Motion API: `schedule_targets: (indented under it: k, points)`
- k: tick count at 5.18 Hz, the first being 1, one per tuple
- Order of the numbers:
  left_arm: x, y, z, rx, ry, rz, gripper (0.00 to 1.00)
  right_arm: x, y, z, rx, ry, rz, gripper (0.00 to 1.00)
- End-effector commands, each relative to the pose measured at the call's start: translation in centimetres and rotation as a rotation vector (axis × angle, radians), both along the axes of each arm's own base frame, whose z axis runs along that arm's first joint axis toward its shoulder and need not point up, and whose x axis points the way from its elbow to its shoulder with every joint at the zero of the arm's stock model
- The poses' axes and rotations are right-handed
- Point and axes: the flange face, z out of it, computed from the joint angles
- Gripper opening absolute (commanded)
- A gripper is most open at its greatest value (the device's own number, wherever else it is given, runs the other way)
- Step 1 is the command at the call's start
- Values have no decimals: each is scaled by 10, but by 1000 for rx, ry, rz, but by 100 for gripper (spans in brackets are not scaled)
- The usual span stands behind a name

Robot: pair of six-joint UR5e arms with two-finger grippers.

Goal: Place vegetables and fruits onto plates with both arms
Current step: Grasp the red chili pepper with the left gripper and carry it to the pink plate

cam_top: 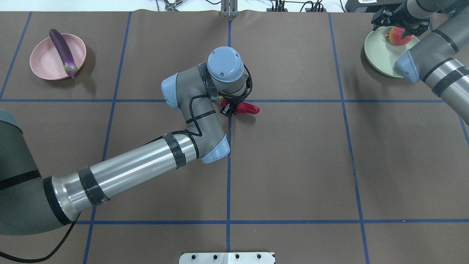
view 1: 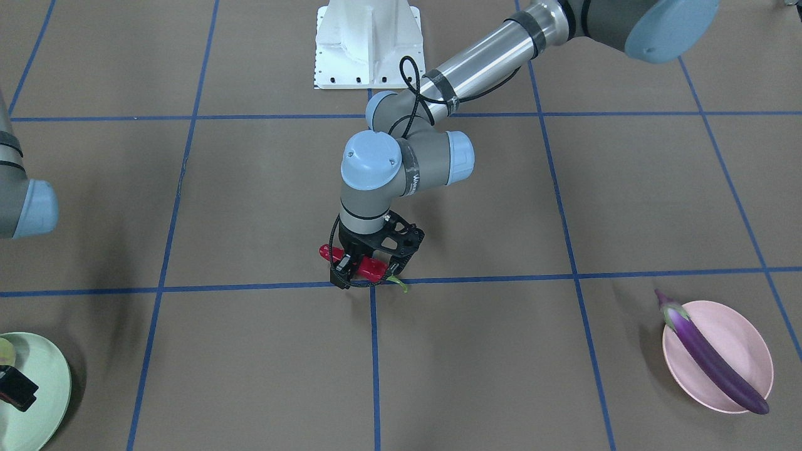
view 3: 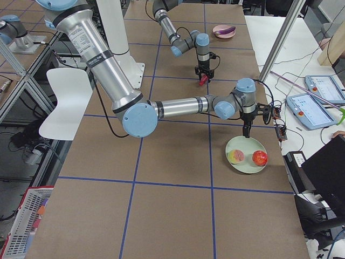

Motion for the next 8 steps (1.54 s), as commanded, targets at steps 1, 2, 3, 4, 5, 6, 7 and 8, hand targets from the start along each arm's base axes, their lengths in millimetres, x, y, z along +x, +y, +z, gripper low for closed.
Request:
schedule_targets:
  k: [1, 2, 3, 4, 5, 6, 7, 8]
  points:
    - [-7, -4, -5, 13, 8, 8, 0, -1, 1, 1, -1, 0, -3, 100]
    - [-52, -31, -31, 10, 79, 11, 0, 0, 2, -9, 14, -8, -5, 100]
    - [-124, -77, -23, 10, 113, 67, 0, 5, 21, -14, 26, -20, -16, 100]
    - [-193, -109, 33, 106, 69, 122, 0, 14, 55, -26, 23, -85, -60, 100]
    - [-263, -134, 105, 172, 19, 178, 0, 28, 102, -33, 42, -147, -103, 100]
    - [-343, -144, 193, 229, -28, 245, 0, 44, 145, -33, 56, -174, -120, 100]
    - [-406, -146, 265, 277, -90, 293, 0, 61, 187, -31, 68, -179, -127, 100]
    - [-473, -144, 324, 310, -143, 314, 0, 64, 194, -31, 69, -179, -127, 100]
